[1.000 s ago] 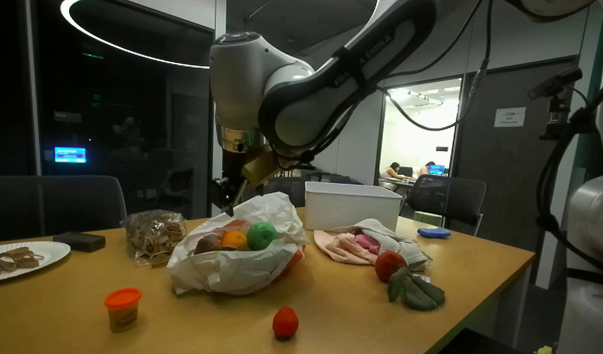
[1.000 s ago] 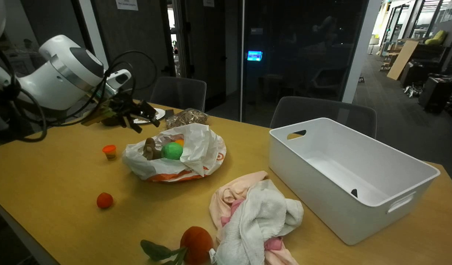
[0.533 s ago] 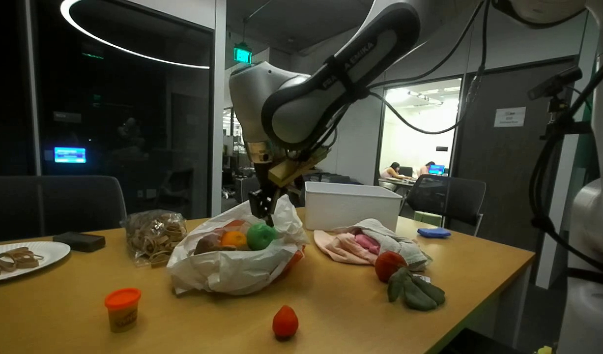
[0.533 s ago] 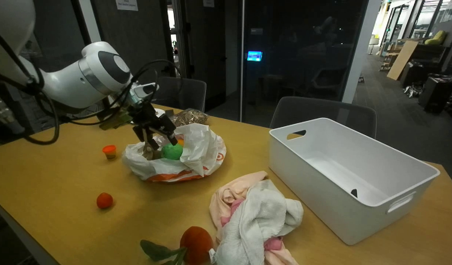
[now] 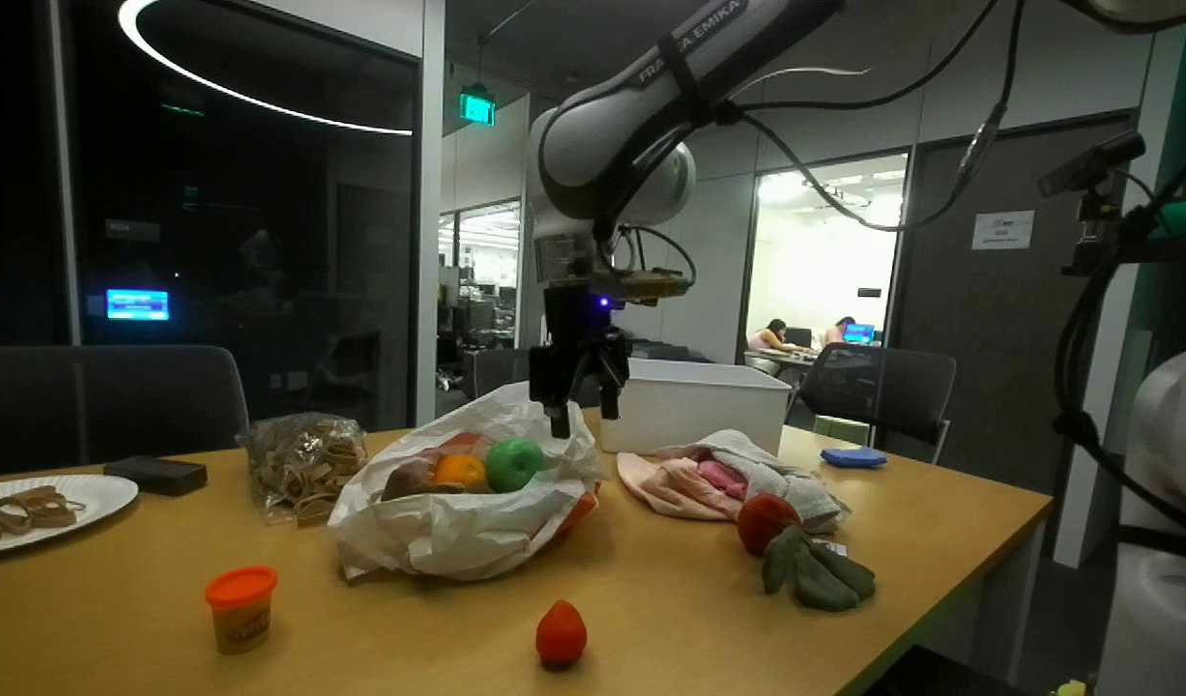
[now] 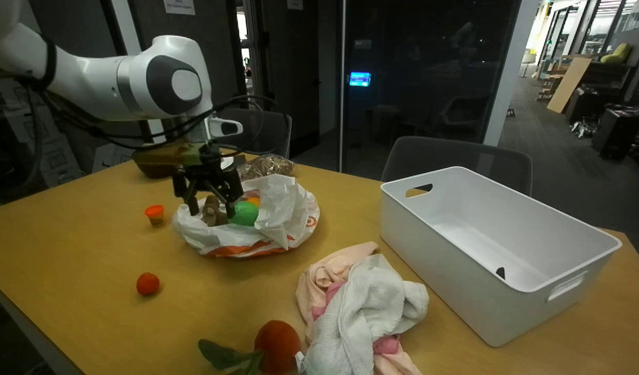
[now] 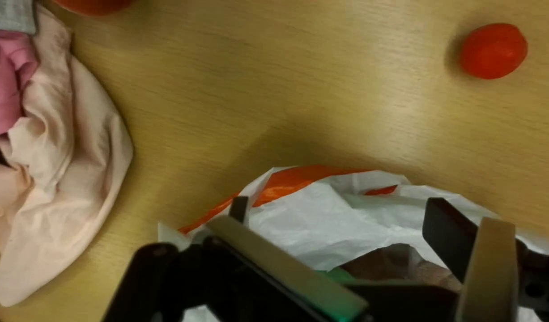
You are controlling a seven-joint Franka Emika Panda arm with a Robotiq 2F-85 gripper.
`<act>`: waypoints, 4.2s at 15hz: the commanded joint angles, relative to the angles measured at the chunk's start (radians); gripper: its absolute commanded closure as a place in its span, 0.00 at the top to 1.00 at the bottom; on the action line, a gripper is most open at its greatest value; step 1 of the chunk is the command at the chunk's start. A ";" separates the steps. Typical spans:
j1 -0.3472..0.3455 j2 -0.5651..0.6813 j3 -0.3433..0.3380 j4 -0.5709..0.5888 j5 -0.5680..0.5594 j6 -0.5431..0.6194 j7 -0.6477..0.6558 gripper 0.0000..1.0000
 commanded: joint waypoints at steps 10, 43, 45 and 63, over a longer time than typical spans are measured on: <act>0.005 -0.225 -0.031 -0.294 0.177 0.311 -0.165 1.00; 0.277 -0.021 0.057 -0.582 0.485 0.849 -0.494 0.88; 0.270 -0.017 0.066 -0.582 0.480 0.846 -0.497 0.66; 0.110 -0.105 0.119 -0.396 0.018 0.906 -0.209 0.26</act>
